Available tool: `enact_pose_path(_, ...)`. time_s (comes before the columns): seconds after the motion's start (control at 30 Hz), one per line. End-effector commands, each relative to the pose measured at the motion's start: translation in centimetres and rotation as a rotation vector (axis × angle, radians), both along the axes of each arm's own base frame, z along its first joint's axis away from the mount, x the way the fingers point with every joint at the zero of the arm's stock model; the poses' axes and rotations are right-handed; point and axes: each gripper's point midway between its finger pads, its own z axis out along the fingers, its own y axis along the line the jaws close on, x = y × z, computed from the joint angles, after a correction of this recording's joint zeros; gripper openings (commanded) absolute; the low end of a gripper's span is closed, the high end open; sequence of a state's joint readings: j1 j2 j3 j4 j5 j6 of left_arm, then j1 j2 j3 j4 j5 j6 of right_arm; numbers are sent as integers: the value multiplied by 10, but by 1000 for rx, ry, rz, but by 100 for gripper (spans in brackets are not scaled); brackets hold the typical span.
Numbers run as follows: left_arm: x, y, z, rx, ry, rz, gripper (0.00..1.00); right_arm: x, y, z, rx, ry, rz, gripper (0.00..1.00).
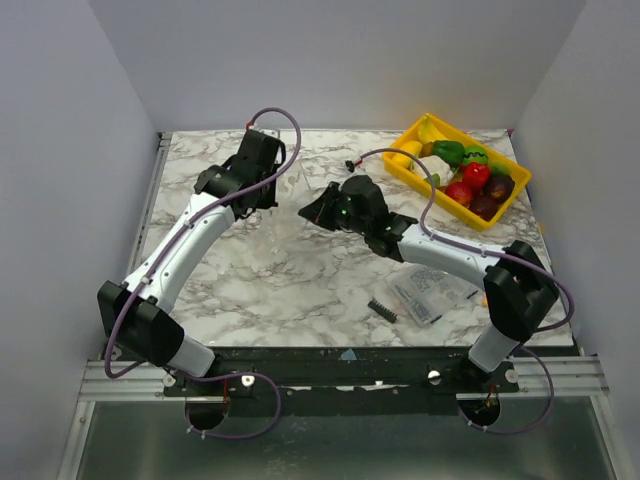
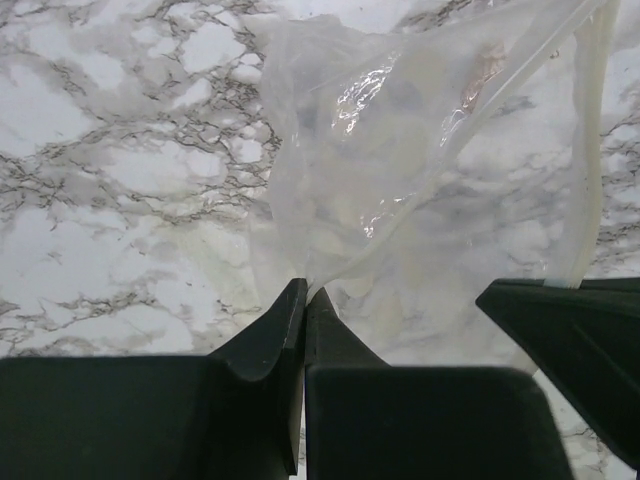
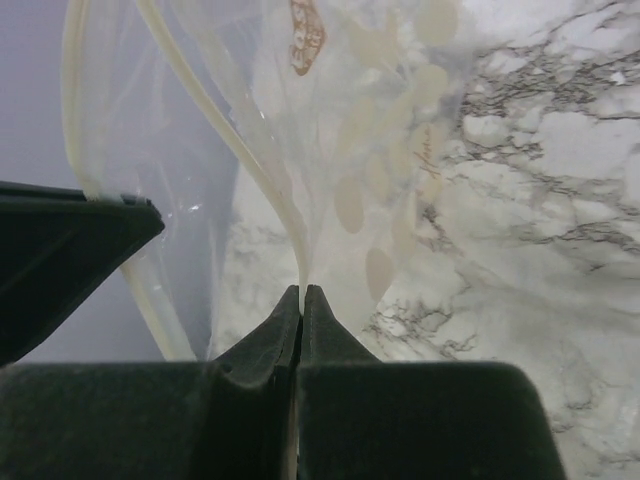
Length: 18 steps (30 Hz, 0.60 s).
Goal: Place the food in the zip-top bag and seal the zipper
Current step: Open the zipper of the food storage bag at the center of the board.
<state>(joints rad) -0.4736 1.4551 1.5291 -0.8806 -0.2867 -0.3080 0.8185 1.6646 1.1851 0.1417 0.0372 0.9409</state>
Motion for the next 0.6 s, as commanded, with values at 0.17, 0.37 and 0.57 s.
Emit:
enact_pose_path(0.17,-1,-43,-51,-106,176,-129,0,-3,8,-80,-143,18,221,1)
enact_pose_path(0.37,5,-36,-53,-71,182,-83,0,2,-17,-126,-270,41,196,1)
enact_pose_path(0.57,5,-25,-57,-57,162,-75,0,-4,-20,-137,-265,74,194,1)
